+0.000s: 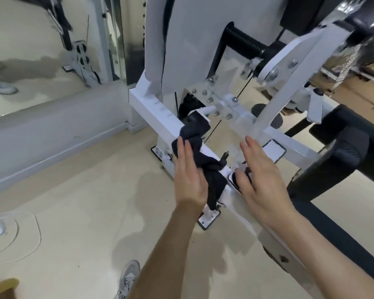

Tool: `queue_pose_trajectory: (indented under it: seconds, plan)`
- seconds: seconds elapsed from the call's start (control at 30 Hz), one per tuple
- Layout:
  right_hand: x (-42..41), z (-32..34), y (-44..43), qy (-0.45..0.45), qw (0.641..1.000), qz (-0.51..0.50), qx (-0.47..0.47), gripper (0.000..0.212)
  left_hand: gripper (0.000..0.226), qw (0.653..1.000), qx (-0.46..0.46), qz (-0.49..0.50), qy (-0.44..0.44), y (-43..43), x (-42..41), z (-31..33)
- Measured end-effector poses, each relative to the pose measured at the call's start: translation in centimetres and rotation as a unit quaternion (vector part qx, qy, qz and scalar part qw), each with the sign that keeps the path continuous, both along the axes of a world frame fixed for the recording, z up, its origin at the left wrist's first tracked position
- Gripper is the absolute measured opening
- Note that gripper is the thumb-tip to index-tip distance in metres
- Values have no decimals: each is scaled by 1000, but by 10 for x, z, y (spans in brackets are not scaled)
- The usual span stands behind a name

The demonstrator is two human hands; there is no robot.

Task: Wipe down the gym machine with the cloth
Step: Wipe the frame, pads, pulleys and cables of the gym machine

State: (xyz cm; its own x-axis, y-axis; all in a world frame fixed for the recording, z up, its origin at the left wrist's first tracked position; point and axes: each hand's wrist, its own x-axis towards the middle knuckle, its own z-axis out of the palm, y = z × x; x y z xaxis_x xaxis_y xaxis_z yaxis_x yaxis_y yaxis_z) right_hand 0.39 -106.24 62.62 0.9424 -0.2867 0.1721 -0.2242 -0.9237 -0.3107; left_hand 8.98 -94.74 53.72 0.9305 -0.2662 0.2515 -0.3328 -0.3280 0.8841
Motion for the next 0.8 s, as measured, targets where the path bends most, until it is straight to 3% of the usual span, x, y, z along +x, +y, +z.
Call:
queue_pose_trajectory:
  seconds: [0.03, 0.1, 0.2, 0.27, 0.43, 0.5, 0.63, 0.7, 0.8]
  plan:
    - [10, -6, 2, 18, 999, -26, 16, 53, 64, 1000, 0, 15, 23, 4, 19, 2]
    - [19, -18, 7, 29, 997, -60, 38, 51, 60, 999, 27, 31, -13, 9, 50, 4]
    - [19, -23, 9, -20, 995, -64, 75, 48, 41, 987, 77, -15, -142, 7, 34, -8]
    - [19, -23, 7, -47, 994, -60, 77, 39, 50, 967, 121, -92, -205, 13, 7, -22]
    - [23, -19, 3, -42, 996, -41, 60, 43, 60, 869, 219, -223, -384, 58, 90, -32]
    - [23, -19, 1, -50, 996, -49, 61, 43, 65, 866, 252, -214, -376, 72, 143, -23]
    - [28, -16, 5, -34, 996, -72, 47, 43, 61, 931, 232, -123, -255, 95, 204, -3]
    - [30, -13, 9, -19, 997, -69, 32, 44, 63, 946, 224, -99, -214, 81, 186, 4]
    - [34, -8, 18, -38, 997, -64, -20, 45, 55, 922, 200, -192, -271, 57, 122, -2]
